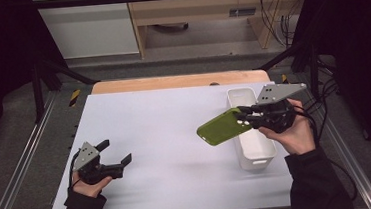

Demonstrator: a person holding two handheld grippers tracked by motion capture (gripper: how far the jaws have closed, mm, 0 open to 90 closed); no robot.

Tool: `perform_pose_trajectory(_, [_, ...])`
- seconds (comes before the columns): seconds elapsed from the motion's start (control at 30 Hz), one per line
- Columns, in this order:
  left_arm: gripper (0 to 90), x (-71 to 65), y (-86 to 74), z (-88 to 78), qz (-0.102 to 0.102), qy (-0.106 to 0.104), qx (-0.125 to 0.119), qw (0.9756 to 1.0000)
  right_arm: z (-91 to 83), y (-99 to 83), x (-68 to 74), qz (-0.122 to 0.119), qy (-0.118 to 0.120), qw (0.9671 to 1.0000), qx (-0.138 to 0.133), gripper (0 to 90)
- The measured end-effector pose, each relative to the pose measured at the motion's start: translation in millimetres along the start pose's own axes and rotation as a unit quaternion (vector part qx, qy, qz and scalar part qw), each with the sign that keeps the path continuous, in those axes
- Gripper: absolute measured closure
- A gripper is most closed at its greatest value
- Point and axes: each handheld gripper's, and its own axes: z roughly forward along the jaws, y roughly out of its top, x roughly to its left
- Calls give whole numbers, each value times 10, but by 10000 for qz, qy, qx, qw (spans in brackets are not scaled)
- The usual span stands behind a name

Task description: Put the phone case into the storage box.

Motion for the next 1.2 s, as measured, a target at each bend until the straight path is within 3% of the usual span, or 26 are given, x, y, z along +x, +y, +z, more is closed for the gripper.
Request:
perform_pose_trajectory(0.53, [0, 80, -83, -7, 52, 61, 70, 9999, -48, 65, -49, -264, -188, 9995, 48, 790])
perform_pose_trajectory(0.93, [0, 85, -110, 9, 51, 44, 124, 9999, -72, 141, -134, -593, -482, 9969, 206, 790])
perform_pose_trajectory(1.2, [0, 86, -111, 13, 58, 31, 114, 9999, -146, 189, -209, -651, -659, 9955, 213, 789])
